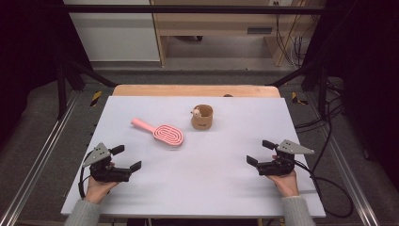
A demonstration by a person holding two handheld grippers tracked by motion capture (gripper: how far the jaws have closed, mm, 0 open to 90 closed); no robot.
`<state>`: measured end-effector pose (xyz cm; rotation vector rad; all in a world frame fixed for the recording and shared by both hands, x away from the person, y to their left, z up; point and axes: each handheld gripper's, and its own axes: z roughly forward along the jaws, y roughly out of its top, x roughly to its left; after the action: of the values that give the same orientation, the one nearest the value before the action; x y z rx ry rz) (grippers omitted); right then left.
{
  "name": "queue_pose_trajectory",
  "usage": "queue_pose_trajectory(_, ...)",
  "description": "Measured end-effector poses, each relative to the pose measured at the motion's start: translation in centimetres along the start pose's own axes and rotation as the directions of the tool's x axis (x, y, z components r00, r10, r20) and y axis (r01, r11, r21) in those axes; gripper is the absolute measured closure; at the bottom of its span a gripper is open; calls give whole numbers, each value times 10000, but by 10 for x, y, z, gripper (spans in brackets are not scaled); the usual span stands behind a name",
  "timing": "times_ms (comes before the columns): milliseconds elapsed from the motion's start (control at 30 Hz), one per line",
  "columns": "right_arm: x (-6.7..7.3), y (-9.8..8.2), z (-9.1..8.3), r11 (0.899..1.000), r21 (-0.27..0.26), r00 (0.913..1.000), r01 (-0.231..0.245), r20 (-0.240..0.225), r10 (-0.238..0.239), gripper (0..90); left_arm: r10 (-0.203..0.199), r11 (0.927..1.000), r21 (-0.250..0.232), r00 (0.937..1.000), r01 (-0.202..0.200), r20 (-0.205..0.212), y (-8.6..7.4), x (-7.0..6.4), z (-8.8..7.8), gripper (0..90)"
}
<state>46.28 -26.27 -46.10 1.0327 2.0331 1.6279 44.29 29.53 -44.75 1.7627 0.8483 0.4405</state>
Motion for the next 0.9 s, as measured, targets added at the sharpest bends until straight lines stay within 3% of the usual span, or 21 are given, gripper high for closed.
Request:
queue_pose_trajectory(700, 0, 0, 0, 9999, 121, 10000, 78, 7, -78, 3, 11, 10000, -12, 9999, -11, -171, 9, 2, -2, 0)
queue_pose_trajectory(900, 0, 0, 1, 9998, 161, 10000, 87, 1, -87, 3, 92, 9997, 206, 9998, -88, -152, 13, 1, 0, 0)
